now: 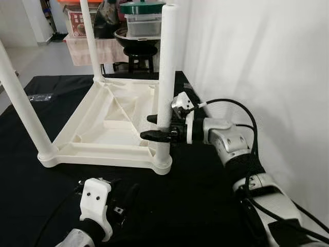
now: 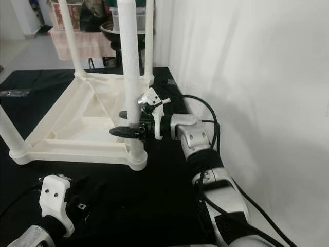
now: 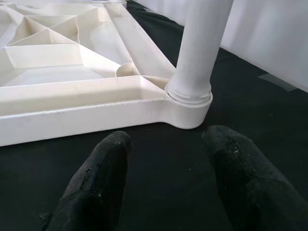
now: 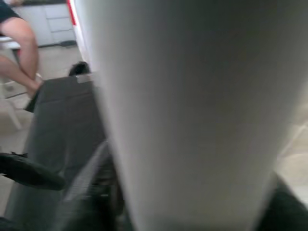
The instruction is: Building children table
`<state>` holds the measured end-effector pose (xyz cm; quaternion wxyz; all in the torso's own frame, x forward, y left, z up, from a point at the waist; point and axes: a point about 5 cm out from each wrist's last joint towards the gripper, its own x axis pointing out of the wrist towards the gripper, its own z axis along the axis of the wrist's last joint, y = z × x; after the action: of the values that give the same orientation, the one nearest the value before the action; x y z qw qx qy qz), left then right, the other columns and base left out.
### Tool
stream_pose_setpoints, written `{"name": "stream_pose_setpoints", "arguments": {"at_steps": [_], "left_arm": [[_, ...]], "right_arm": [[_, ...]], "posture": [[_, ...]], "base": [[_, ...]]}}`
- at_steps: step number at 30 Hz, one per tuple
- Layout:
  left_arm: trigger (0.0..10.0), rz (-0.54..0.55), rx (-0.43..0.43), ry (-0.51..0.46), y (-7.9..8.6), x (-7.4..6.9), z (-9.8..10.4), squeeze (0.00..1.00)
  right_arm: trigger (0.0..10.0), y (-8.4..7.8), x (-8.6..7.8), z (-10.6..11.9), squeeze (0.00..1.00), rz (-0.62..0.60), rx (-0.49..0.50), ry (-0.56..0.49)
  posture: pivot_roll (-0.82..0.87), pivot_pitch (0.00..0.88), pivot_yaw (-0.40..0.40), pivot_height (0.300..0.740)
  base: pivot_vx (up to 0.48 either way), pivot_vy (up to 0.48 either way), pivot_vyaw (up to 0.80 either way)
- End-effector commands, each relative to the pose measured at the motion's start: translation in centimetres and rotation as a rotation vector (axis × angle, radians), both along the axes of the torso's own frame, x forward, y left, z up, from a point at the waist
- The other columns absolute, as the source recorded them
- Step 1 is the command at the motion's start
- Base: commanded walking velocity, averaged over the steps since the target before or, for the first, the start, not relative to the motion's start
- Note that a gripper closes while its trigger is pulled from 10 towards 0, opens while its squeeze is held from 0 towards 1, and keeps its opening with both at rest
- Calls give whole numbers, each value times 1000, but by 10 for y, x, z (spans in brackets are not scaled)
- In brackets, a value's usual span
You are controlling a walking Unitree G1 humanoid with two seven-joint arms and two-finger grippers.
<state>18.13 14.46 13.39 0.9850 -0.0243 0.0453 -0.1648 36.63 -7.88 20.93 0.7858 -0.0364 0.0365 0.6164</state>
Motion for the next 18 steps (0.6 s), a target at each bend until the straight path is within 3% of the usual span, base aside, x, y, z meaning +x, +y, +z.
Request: {"name": "stream_pose_setpoints", "arguments": {"at_steps": [1,5,12,13,14,17,18], "left_arm": [[10000,-1,3,9,-1,0,-1,0],[10000,0,2,9,-2,0,-2,0],[10000,0,0,12,-2,-1,-2,0],[10000,-1,0,13,-2,-1,-2,0],[10000,2,1,15,-1,-2,-3,0],[10000,2,1,16,-1,-2,-3,0],[10000,4,3,18,1,-3,-3,0]], "right_arm": [[0,6,-1,1,0,63,10,3],[0,5,0,1,0,66,15,7],[0,-12,4,-13,0,-100,16,-5],[0,-16,4,-15,0,-146,21,-1],[0,-16,0,-30,0,-325,14,56],[0,-16,-1,-34,0,-364,10,70],[0,-17,-10,-59,0,-672,-124,75]], "posture": [[83,0,-67,740],[83,0,-67,740],[64,0,-68,740],[64,0,-68,740],[64,0,-77,740],[64,0,-77,740],[51,0,-62,740]], "base": [[0,0,0],[0,0,0],[0,0,0],[0,0,0],[0,0,0],[0,0,0],[0,0,0]]}}
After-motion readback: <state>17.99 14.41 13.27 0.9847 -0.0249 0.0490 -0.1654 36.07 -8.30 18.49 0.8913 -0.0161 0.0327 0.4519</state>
